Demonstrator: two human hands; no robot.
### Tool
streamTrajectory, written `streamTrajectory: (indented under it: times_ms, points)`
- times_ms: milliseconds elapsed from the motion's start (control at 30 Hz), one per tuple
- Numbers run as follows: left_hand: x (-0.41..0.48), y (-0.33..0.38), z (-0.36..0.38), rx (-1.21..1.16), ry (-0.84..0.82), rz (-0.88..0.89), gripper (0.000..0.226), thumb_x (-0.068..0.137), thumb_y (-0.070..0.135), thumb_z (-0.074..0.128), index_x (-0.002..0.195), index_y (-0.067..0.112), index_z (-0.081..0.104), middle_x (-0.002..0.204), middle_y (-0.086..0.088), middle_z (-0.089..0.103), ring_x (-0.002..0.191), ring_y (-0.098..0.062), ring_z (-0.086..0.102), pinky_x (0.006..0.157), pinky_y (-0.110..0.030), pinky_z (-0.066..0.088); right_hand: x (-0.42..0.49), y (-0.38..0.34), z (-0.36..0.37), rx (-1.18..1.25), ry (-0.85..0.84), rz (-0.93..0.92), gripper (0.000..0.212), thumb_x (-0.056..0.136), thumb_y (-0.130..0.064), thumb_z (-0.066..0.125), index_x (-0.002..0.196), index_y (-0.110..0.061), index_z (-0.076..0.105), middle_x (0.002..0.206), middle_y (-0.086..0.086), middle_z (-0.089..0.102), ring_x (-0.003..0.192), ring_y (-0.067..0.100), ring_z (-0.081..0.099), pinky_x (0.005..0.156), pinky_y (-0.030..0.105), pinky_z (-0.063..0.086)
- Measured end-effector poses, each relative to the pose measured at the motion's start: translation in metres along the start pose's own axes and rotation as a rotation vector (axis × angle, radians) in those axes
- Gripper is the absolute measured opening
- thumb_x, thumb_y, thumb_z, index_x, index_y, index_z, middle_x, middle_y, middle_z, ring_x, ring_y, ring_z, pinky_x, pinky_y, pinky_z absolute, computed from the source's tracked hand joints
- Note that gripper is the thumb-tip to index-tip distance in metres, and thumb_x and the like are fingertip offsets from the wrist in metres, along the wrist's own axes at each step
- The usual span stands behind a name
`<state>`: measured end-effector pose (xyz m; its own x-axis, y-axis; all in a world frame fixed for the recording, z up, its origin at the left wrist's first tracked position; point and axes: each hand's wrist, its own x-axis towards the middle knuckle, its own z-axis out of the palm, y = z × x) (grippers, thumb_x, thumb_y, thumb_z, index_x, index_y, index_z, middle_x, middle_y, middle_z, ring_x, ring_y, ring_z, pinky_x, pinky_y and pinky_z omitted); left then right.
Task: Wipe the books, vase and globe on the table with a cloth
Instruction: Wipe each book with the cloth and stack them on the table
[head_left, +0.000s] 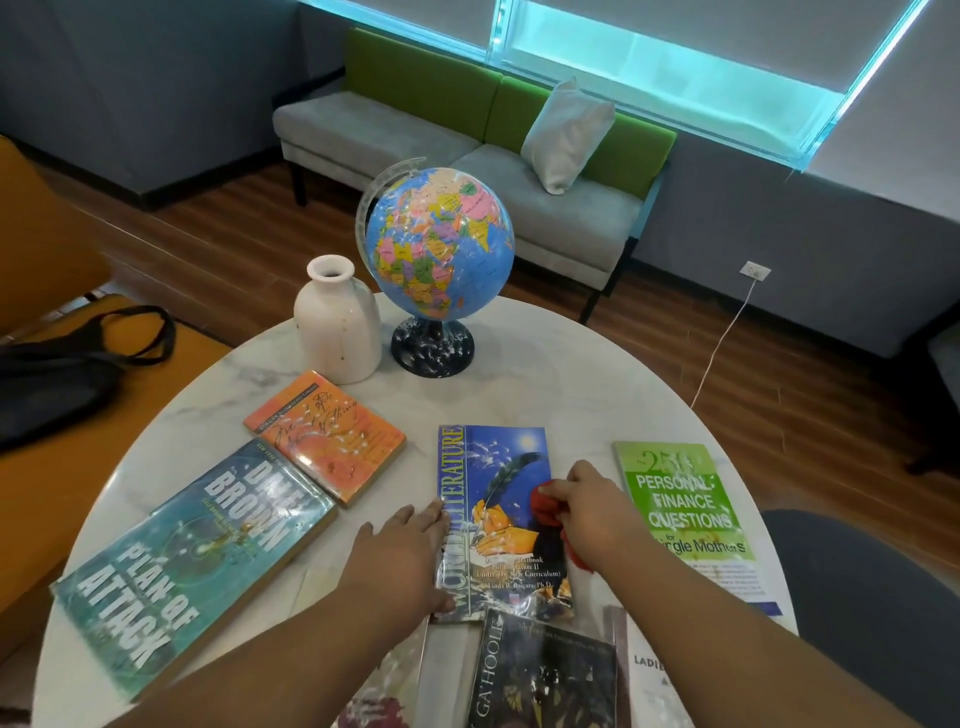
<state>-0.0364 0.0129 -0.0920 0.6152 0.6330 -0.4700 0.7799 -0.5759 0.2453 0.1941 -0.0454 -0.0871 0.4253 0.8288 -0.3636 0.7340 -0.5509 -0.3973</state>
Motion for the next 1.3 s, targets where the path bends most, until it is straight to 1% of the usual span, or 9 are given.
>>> streamTrajectory:
  times_ms: [67,233,367,533,667,833,967,1067,1300]
  points:
    - [0.0,0.0,0.0,0.003,-0.001,0.001,0.094,0.084,0.053,0.063,0.154,0.027,0.006,0.161,0.014,-0.006,0.149,-0.016,0.003,0.118,-0.049,0.014,-0.004,-0.005,0.007,0.088,-0.012,0.015,0.027,0.087,-0.018,0.057,0.075,-0.032,0.037,0.093,0.014,0.061,0.072,0.025,0.058,0.057,0.029,0.043]
    - [0.001,0.0,0.001,0.007,-0.003,0.003,0.094,0.085,0.053,0.062,0.154,0.027,0.005,0.161,0.014,-0.006,0.149,-0.016,0.003,0.118,-0.049,0.015,-0.013,0.0,0.002,0.153,-0.028,0.015,0.011,0.09,-0.021,0.06,0.09,-0.015,0.051,0.084,0.004,0.064,0.063,0.018,0.059,0.049,0.026,0.039]
    - [0.002,0.0,0.002,0.011,0.004,0.005,0.094,0.084,0.053,0.063,0.154,0.026,0.007,0.161,0.013,-0.005,0.149,-0.016,0.004,0.117,-0.049,0.016,-0.005,-0.013,0.008,0.34,-0.005,0.097,0.014,0.085,-0.029,0.062,0.077,-0.027,0.05,0.078,-0.001,0.062,0.057,0.017,0.053,0.047,0.025,0.04]
    - [0.001,-0.001,0.002,-0.001,0.009,0.0,0.095,0.083,0.054,0.064,0.154,0.027,0.007,0.161,0.015,-0.005,0.149,-0.016,0.004,0.117,-0.049,0.016,-0.005,-0.018,0.006,0.41,-0.042,0.125,0.014,0.089,-0.015,0.058,0.081,-0.018,0.047,0.07,0.007,0.057,0.051,0.018,0.046,0.037,0.02,0.032]
    - [0.001,-0.001,0.001,-0.007,0.002,0.001,0.094,0.084,0.053,0.064,0.154,0.027,0.007,0.161,0.014,-0.006,0.149,-0.016,0.003,0.117,-0.049,0.016,-0.001,-0.025,0.01,0.45,-0.01,0.134,0.017,0.082,-0.02,0.061,0.074,-0.024,0.047,0.065,0.005,0.056,0.052,0.021,0.044,0.049,0.03,0.035]
    - [0.0,-0.002,0.001,0.002,0.007,0.006,0.094,0.084,0.053,0.062,0.154,0.027,0.006,0.161,0.015,-0.006,0.149,-0.016,0.004,0.117,-0.048,0.016,-0.009,-0.022,-0.002,0.558,-0.067,0.171,0.018,0.088,-0.005,0.058,0.082,-0.01,0.043,0.051,0.001,0.056,0.04,0.016,0.041,0.035,0.017,0.026]
    - [0.0,-0.001,0.001,0.006,0.005,0.006,0.093,0.085,0.053,0.062,0.154,0.027,0.006,0.161,0.014,-0.006,0.149,-0.015,0.003,0.117,-0.048,0.016,0.001,-0.023,0.006,0.168,0.008,0.011,0.016,0.09,-0.022,0.059,0.078,-0.025,0.049,0.083,0.002,0.06,0.07,0.018,0.058,0.06,0.029,0.046]
    - [0.0,-0.001,0.001,0.004,0.003,0.008,0.093,0.085,0.053,0.062,0.154,0.027,0.006,0.161,0.015,-0.006,0.149,-0.016,0.003,0.117,-0.049,0.016,-0.015,-0.014,0.012,-0.273,-0.077,-0.201,0.028,0.093,-0.039,0.054,0.12,-0.042,0.061,0.121,-0.004,0.043,0.111,0.02,0.042,0.098,0.033,0.043]
    - [-0.001,-0.001,0.0,0.0,-0.002,0.007,0.093,0.085,0.053,0.063,0.154,0.027,0.006,0.161,0.014,-0.007,0.149,-0.017,0.003,0.117,-0.05,0.016,-0.018,-0.011,0.014,-0.141,0.064,-0.134,0.016,0.091,-0.022,0.058,0.097,-0.033,0.068,0.114,-0.006,0.046,0.096,0.021,0.058,0.088,0.035,0.051]
